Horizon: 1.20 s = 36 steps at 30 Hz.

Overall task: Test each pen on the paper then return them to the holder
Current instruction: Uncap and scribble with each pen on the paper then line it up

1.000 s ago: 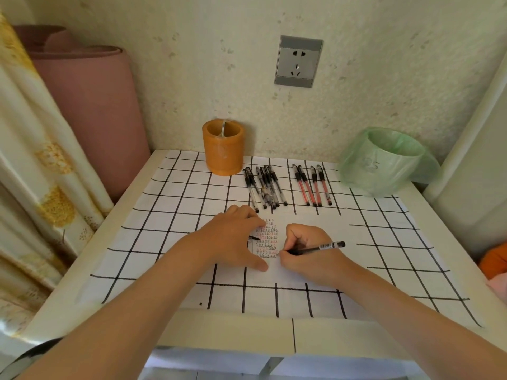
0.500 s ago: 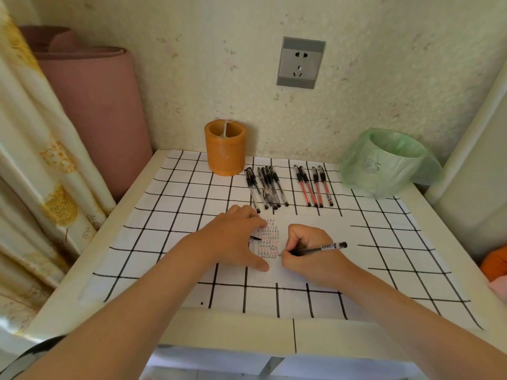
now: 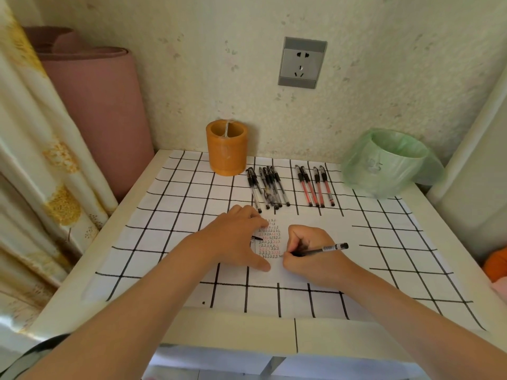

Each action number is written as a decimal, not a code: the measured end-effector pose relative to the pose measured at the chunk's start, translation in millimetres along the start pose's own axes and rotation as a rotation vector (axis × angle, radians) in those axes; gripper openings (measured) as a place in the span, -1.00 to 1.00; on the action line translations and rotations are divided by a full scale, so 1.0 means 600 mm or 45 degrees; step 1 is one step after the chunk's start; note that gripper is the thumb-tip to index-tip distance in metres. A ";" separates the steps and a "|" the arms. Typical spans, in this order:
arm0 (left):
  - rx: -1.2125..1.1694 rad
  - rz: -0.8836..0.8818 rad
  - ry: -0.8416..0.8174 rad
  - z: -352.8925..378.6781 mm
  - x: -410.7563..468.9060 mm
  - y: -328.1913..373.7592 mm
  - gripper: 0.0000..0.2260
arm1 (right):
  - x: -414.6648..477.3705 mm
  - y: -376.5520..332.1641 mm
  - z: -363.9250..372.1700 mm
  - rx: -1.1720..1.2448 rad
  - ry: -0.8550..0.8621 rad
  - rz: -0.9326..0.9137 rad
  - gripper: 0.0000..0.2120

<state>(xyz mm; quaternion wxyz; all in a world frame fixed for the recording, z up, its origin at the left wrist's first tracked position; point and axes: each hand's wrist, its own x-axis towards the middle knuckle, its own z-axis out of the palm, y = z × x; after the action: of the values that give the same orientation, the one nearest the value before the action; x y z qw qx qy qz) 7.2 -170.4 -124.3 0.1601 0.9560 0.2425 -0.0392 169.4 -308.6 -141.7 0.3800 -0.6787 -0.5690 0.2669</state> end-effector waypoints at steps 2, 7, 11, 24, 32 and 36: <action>0.002 -0.001 0.001 0.000 -0.001 0.001 -0.11 | -0.001 0.000 0.000 -0.006 0.012 -0.011 -0.76; 0.002 -0.002 -0.006 -0.002 -0.002 0.003 -0.11 | -0.005 -0.004 -0.001 -0.005 0.007 -0.027 -0.75; 0.004 -0.002 -0.010 -0.003 -0.002 0.004 -0.12 | -0.004 -0.002 -0.003 0.029 -0.039 -0.003 -0.80; 0.003 -0.001 0.011 0.000 -0.001 0.000 -0.11 | -0.003 -0.005 -0.002 0.027 -0.046 0.040 -0.80; -0.080 0.003 -0.005 -0.004 -0.005 -0.006 -0.21 | 0.000 -0.009 -0.010 0.369 0.171 0.126 -0.89; -0.205 -0.024 0.016 -0.019 -0.011 -0.019 -0.40 | 0.005 -0.010 -0.014 0.473 0.216 0.166 -0.74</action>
<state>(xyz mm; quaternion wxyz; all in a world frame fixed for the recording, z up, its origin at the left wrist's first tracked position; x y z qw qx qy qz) -4.1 -160.2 -115.9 0.2345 0.9380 0.2547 -0.0151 172.9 -307.0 -131.7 0.5270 -0.6524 -0.4309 0.3332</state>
